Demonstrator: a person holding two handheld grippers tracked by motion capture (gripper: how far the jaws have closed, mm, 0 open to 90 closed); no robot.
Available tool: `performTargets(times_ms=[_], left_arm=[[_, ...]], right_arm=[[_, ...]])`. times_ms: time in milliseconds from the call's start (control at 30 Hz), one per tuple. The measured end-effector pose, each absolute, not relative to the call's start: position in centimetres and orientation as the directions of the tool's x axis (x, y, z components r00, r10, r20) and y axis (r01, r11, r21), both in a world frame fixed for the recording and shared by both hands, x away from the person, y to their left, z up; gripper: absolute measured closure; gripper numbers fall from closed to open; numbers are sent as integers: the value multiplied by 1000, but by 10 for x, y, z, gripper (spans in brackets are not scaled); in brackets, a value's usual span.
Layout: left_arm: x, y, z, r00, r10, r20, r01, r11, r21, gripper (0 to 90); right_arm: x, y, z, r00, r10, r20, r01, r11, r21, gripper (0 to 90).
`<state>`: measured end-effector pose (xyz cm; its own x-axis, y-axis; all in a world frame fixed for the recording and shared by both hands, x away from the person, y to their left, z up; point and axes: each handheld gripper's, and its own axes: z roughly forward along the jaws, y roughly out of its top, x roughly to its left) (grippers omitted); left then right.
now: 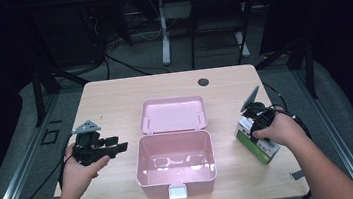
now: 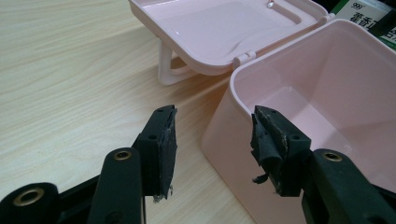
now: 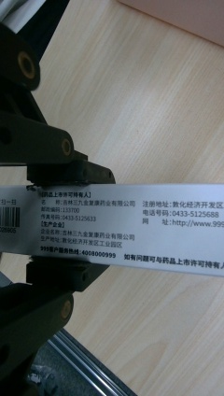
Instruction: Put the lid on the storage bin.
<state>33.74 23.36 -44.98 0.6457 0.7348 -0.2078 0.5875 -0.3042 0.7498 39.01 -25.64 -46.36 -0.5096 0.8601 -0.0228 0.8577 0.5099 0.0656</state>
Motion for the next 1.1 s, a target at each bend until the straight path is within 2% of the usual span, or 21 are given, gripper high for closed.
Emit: performTargets(times_ms=[1100], left_arm=[[338,234,-450,645,734,-211,591,-304,747,500]], right_arm=[[373,-217,-385,-615,787,-51,782,617,88,616]])
